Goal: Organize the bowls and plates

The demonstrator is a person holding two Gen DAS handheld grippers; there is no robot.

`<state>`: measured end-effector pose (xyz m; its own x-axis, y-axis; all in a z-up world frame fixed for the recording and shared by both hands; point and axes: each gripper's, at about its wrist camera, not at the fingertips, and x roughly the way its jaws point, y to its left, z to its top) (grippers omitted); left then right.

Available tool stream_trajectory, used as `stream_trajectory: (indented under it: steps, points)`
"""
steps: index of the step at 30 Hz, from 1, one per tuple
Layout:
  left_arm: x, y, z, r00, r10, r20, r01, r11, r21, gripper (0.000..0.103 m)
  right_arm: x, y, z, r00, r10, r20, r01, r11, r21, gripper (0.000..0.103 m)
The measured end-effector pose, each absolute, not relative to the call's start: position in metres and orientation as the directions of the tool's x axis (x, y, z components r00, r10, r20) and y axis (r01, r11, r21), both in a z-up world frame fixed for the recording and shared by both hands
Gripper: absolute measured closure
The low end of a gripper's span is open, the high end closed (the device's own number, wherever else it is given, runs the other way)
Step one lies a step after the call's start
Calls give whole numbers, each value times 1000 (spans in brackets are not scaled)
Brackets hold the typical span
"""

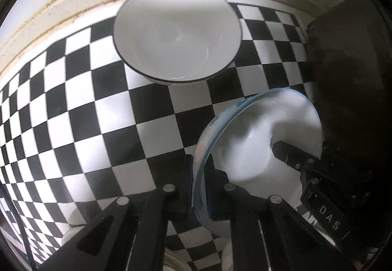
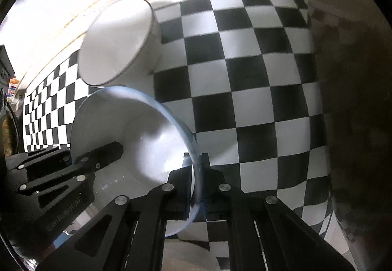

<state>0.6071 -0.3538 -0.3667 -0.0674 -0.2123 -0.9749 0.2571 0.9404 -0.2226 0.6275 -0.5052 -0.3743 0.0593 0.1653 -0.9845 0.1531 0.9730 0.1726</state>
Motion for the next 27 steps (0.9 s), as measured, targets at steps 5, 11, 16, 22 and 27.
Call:
stream_trajectory:
  steps: [5, 11, 16, 22, 27]
  points:
    - [591, -347, -338, -31, -223, -974, 263, 939, -223, 96, 618, -498, -346, 93, 174, -980, 130, 974, 185, 96]
    - [573, -339, -304, 17, -230, -973, 293, 932, -215, 96, 586, -492, -313, 145, 184, -972, 124, 971, 203, 96]
    - [545, -336, -281, 24, -248, -969, 331, 916, -226, 96, 549, -490, -288, 176, 182, -967, 135, 969, 207, 95]
    - [504, -342, -278, -14, -268, -963, 373, 892, -254, 96, 490, -491, -271, 181, 172, -968, 159, 967, 201, 95]
    - [472, -355, -302, -85, -248, -965, 405, 877, -261, 96, 453, -500, -293, 146, 172, -974, 199, 959, 200, 95]
